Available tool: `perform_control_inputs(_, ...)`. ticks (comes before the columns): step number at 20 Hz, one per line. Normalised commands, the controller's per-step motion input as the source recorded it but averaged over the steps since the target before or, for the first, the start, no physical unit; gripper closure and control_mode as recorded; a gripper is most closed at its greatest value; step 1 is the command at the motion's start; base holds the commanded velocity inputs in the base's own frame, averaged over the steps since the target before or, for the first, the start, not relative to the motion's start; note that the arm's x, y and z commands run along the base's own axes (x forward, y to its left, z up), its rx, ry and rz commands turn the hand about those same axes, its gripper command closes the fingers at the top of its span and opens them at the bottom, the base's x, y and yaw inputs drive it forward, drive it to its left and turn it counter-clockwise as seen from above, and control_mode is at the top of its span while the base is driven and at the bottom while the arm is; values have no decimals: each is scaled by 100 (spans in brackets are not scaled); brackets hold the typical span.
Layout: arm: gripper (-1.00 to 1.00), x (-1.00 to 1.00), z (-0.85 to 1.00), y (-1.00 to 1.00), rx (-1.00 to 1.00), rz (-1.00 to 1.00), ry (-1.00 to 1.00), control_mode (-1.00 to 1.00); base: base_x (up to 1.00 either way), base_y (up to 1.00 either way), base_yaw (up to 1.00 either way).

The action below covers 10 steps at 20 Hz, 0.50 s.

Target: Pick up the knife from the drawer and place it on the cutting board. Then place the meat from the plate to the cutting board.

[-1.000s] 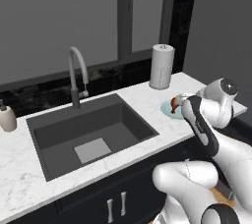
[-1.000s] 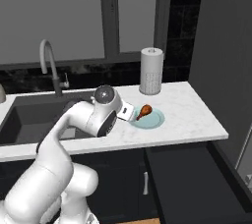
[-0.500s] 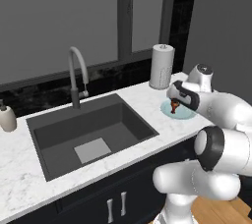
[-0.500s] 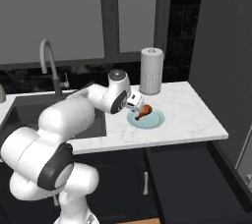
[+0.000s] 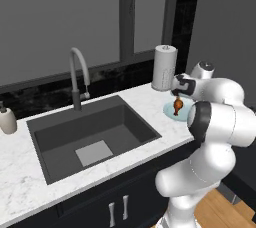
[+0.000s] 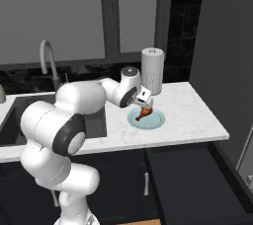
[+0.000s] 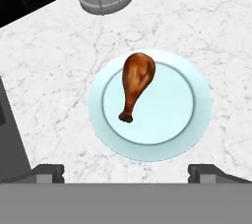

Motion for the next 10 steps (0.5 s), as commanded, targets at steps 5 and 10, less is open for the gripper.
perform_control_inputs(5, -100, 40, -29, -12, 0, 0, 1, -100, 0, 0, 0)
perform_control_inputs(10, -100, 30, -31, -5, 0, 0, 0, -100, 0, 0, 0)
